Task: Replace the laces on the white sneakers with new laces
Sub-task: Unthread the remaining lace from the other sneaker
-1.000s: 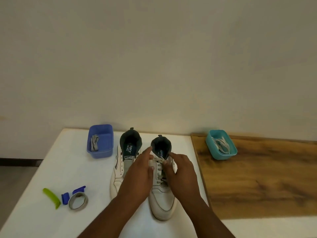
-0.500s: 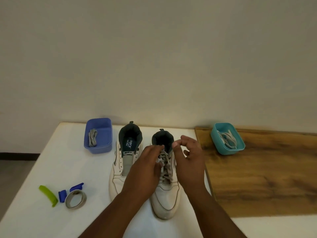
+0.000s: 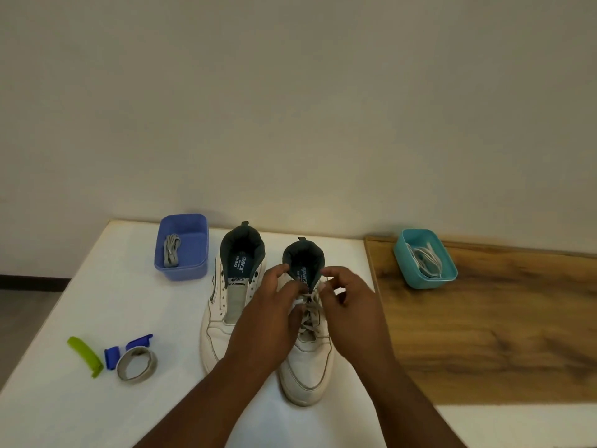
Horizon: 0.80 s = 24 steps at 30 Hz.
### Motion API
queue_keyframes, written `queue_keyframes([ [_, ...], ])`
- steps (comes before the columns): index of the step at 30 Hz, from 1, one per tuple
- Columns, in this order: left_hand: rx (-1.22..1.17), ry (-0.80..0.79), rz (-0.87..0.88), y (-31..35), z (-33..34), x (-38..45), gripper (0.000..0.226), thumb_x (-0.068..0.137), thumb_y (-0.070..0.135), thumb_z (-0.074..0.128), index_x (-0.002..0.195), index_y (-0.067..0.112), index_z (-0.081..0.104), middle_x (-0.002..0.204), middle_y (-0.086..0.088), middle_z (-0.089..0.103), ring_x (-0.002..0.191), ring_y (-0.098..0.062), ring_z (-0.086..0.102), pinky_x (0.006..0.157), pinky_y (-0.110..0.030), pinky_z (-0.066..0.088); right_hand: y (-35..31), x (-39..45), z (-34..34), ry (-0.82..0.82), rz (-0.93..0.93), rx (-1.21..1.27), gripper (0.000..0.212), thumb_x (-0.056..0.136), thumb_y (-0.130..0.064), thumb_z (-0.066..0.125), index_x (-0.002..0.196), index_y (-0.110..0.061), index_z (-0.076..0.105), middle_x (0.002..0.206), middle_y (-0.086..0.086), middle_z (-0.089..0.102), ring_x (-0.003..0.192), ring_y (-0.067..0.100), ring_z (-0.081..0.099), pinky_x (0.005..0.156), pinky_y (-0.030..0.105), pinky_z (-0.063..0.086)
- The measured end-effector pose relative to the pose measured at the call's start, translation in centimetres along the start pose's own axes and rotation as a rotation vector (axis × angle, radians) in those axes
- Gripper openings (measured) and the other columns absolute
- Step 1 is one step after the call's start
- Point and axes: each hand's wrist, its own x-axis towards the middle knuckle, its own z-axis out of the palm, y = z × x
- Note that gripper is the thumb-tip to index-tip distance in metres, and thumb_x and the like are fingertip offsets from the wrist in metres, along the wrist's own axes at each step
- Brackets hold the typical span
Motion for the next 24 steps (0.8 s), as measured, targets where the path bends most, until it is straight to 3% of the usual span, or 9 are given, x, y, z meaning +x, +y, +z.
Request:
queue_keyframes([
  [3,0.015,0.005,-0.018,0.1,0.1,0.1,0.032,0.097,0.035,0.061,0.128,0.036,0.056,0.158,0.008,0.026,0.130,-0.013,0.050,0.094,-0.014,0.037,0.5,-0.2,0.6,-0.204,0.015,-0.215,0.037,0.103,-0.017,0.055,0.135,-0.035,0.060,0.123,-0.007,0.057,0.105,0.007,0.059,0.094,0.022,0.052],
  [8,-0.190,0.027,-0.109,1.0,-0.8,0.5,0.008,0.097,0.035,0.058,0.098,0.028,0.060,0.123,0.011,0.043,0.100,-0.001,0.055,0.083,-0.009,0.045,0.4,0.0,0.1,-0.241,0.014,-0.214,0.039,0.100,-0.009,0.055,0.129,-0.034,0.064,0.124,-0.007,0.049,0.105,0.005,0.053,0.084,0.007,0.042],
  [12,-0.568,0.024,-0.251,2.2,-3.0,1.2,0.040,0.091,0.048,0.058,0.076,0.012,0.058,0.081,-0.002,0.055,0.072,-0.002,0.055,0.071,-0.014,0.043,0.6,0.1,0.2,-0.273,0.045,-0.173,0.021,0.096,-0.021,0.067,0.113,-0.034,0.064,0.123,-0.009,0.048,0.100,0.006,0.056,0.086,0.015,0.049],
  [15,-0.817,0.102,-0.316,2.8,-5.1,1.2,0.060,0.086,0.056,0.051,0.084,-0.004,0.061,0.075,-0.012,0.060,0.069,-0.012,0.057,0.072,-0.023,0.047,0.5,0.0,0.3,-0.181,0.028,-0.121,0.004,0.095,-0.031,0.069,0.095,-0.031,0.065,0.112,-0.012,0.055,0.092,0.006,0.059,0.080,0.021,0.054],
  [18,-0.999,0.234,-0.451,2.5,-6.5,1.6,0.050,0.095,0.051,0.046,0.082,0.006,0.062,0.069,-0.003,0.059,0.062,-0.009,0.054,0.058,-0.020,0.044,0.3,0.6,-0.5,0.110,0.052,0.093,0.016,0.098,-0.034,0.065,0.083,-0.028,0.064,0.090,-0.011,0.066,0.081,0.006,0.063,0.070,0.024,0.049],
  [19,-0.983,0.264,-0.453,2.2,-6.7,1.6,0.048,0.096,0.052,0.045,0.078,0.010,0.060,0.066,0.000,0.057,0.057,-0.008,0.050,0.052,-0.019,0.040,0.4,0.8,-1.0,0.218,0.062,0.129,0.015,0.099,-0.032,0.064,0.085,-0.027,0.064,0.088,-0.011,0.067,0.081,0.005,0.062,0.070,0.024,0.047],
  [21,-0.763,0.328,-0.357,1.4,-6.3,1.2,0.034,0.101,0.041,0.049,0.079,0.018,0.061,0.067,0.007,0.057,0.058,-0.005,0.049,0.052,-0.023,0.041,1.0,1.0,-1.5,0.340,0.060,0.046,0.006,0.101,-0.025,0.061,0.100,-0.028,0.065,0.103,-0.009,0.066,0.085,0.002,0.060,0.074,0.023,0.049],
  [23,-0.353,0.359,-0.204,0.4,-5.4,0.7,0.012,0.099,0.023,0.056,0.105,0.030,0.064,0.102,0.011,0.063,0.089,-0.005,0.058,0.073,-0.034,0.054,1.5,1.0,-1.3,0.225,-0.004,-0.079,0.031,0.102,-0.018,0.056,0.128,-0.035,0.060,0.129,-0.006,0.053,0.096,0.002,0.059,0.080,0.016,0.049],
  [24,-0.151,0.327,-0.144,0.3,-4.8,0.6,0.031,0.095,0.018,0.059,0.121,0.034,0.060,0.127,0.010,0.057,0.113,-0.011,0.054,0.090,-0.040,0.053,1.6,0.9,-0.9,0.096,-0.043,-0.131,0.044,0.102,-0.015,0.053,0.139,-0.039,0.054,0.139,-0.006,0.043,0.107,0.003,0.057,0.085,0.016,0.051],
])
